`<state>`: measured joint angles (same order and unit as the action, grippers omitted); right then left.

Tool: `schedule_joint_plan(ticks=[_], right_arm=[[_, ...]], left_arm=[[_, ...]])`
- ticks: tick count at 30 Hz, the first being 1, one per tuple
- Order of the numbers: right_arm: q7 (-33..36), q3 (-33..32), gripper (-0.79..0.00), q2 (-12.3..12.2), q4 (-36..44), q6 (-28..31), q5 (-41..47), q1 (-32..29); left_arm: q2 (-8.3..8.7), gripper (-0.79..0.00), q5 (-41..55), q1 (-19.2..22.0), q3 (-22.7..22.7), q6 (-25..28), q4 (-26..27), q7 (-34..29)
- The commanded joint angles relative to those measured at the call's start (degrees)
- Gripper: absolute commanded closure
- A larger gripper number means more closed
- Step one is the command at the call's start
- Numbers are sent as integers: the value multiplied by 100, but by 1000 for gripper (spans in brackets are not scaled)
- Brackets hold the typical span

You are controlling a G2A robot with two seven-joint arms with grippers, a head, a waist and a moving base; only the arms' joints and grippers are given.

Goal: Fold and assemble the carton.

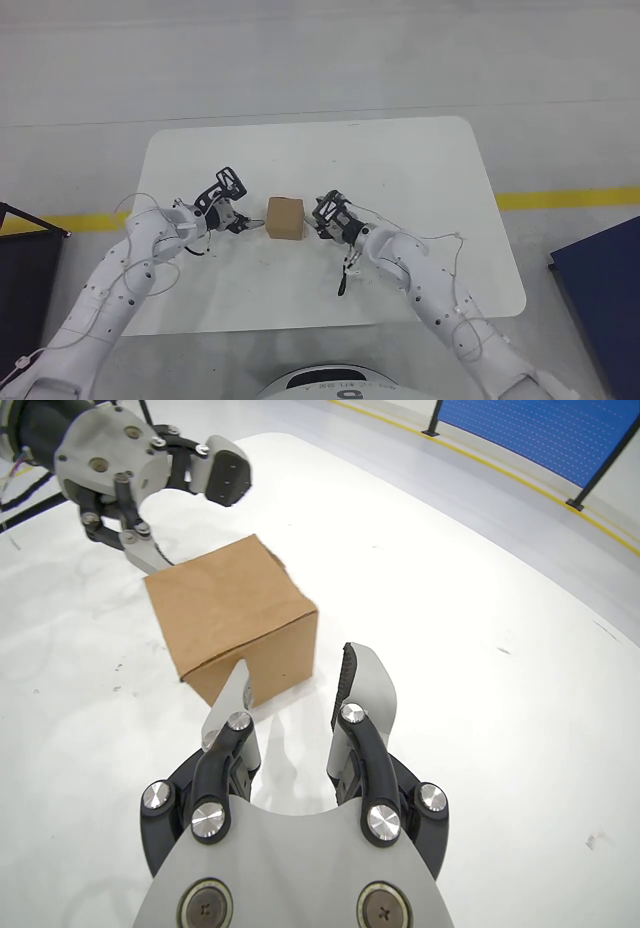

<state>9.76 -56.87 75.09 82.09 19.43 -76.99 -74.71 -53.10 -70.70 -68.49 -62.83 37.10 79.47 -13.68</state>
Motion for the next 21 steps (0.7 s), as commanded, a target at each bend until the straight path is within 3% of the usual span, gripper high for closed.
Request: schedule_joint_plan(ticks=[1, 6, 7, 9, 10, 13, 15, 17, 21], right_arm=[[-1, -209, -379, -53, 68, 0, -39, -96], [-131, -404, -354, -108, 411, 208, 162, -276], [-192, -403, -305, -113, 487, 385, 279, -299], [-307, -395, -40, -137, 660, 966, 512, -329], [-378, -400, 0, -155, 801, 1291, 608, -349], [-273, -418, 0, -230, 1103, 2274, 925, -497], [157, -329, 0, -269, 1219, 2715, 995, -536], [513, -128, 0, -263, 1232, 2793, 1025, -504], [802, 353, 0, -165, 845, 2214, 618, -204]], left_arm=[[-7, -779, -8, 14, 0, 4, -11, -15], [-8, -708, 5, 18, -55, -1, 27, -103], [-9, -668, 13, 25, -74, -23, 42, -92], [-13, -539, 6, 27, -104, -86, 71, -67], [-13, -431, -4, 28, -113, -92, 83, -65], [-15, -311, -30, 30, -138, -93, 93, -72], [-18, -280, -35, 27, -150, -98, 93, -68], [-24, -280, -33, 22, -151, -99, 94, -58], [-47, -292, -19, 38, -115, -114, 78, -22]])
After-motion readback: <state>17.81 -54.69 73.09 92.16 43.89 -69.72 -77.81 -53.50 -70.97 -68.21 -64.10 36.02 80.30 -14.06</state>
